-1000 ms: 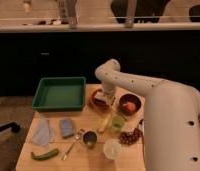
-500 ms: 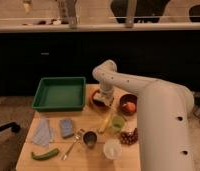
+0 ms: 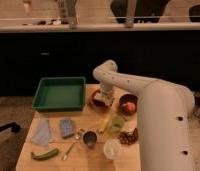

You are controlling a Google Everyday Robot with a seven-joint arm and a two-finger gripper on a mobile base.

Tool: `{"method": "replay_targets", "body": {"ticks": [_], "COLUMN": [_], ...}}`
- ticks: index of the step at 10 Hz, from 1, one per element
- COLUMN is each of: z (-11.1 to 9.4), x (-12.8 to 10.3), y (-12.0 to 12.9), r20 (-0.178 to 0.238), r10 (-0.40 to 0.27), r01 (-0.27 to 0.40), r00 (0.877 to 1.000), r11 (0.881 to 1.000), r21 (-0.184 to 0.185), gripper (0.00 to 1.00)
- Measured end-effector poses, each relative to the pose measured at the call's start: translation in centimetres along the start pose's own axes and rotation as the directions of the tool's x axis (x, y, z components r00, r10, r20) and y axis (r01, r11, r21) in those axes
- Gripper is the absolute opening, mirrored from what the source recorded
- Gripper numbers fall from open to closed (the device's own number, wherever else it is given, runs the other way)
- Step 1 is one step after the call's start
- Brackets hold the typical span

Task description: Place eraser in red bowl

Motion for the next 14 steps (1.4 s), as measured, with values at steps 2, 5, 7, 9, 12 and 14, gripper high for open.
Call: {"method": "replay_targets", "body": {"ticks": [2, 5, 7, 9, 12, 14], "z": [0.01, 0.01, 0.01, 0.01, 0.01, 0.02], "x": [-0.05, -0.03, -0.04, -0.07, -0.06, -0.06], "y": [0.01, 0.01, 0.01, 0.02, 0.01, 0.01], "r20": [0.0, 0.0, 0.0, 0.0, 0.0, 0.0], "r10": [0.001, 0.001, 0.001, 0.001, 0.001, 0.001], "r01": [-0.001, -0.001, -0.001, -0.001, -0.001, -0.001], "r00": [1.0, 1.0, 1.0, 1.0, 1.0, 1.0], "r11": [1.0, 1.0, 1.0, 1.0, 1.0, 1.0], "r21": [0.0, 0.0, 0.0, 0.0, 0.0, 0.0], "gripper": [0.72, 0.8, 0.8, 0.8, 0.8, 0.8]}}
